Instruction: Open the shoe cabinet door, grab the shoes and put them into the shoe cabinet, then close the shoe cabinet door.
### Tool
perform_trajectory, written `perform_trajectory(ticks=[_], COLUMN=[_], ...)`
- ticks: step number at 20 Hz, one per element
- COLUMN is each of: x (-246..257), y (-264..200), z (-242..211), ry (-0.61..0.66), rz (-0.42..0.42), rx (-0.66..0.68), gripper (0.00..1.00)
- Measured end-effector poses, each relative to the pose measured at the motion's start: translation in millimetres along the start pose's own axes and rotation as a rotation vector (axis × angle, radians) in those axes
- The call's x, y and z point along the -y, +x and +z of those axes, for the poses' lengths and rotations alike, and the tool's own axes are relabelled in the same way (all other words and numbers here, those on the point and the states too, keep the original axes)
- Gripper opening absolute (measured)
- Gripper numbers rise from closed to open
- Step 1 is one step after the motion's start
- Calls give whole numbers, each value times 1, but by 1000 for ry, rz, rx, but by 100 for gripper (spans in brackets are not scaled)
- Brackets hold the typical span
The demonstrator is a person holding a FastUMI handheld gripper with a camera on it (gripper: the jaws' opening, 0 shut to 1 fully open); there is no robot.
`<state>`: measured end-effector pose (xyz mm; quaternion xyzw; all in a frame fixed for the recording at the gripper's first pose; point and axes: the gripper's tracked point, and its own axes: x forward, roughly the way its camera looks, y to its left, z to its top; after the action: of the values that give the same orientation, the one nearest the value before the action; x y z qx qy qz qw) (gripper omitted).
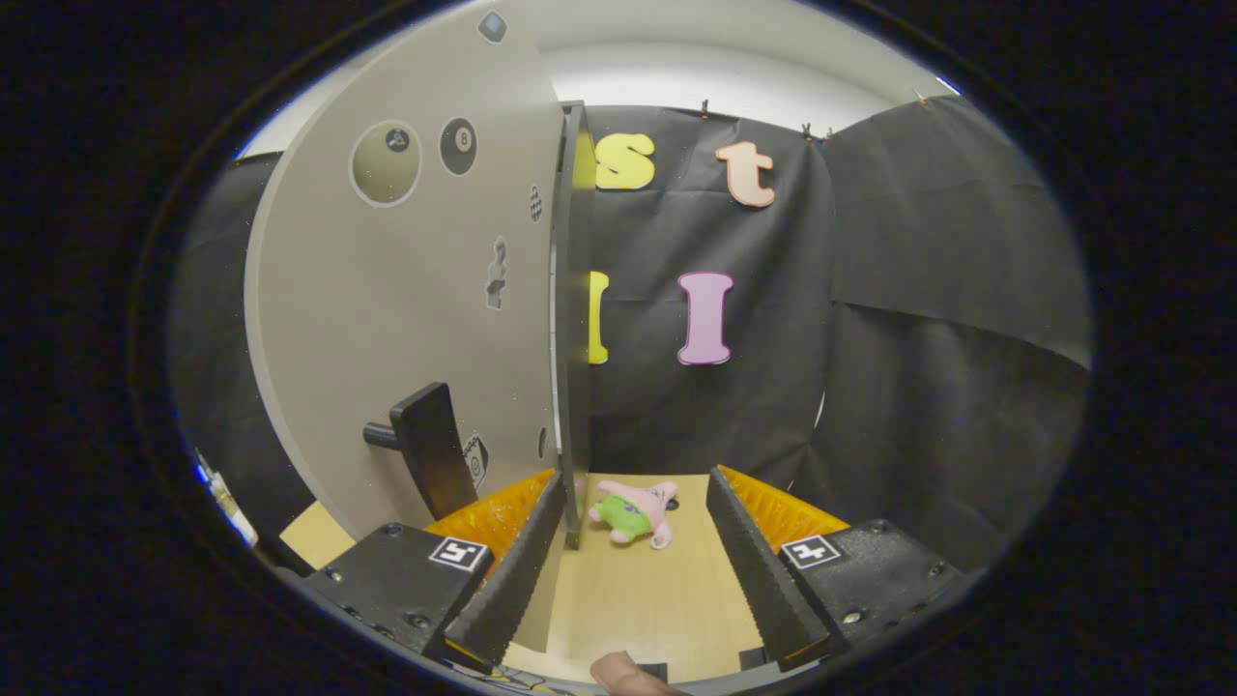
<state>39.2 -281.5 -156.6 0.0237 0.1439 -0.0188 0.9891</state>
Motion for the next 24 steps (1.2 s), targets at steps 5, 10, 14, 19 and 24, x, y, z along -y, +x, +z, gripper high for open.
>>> perform_trajectory(ticks=[5,10,14,19,24], x=[-35,-76,-108,-159,-225], y=[-4,-5,-6,8,31], z=[0,0,5,13,31], ry=[15,-6,13,17,-3], rz=[-7,-50,-97,-112,-61], rx=[-21,-7,24,21,29], gripper=[95,96,95,95,96])
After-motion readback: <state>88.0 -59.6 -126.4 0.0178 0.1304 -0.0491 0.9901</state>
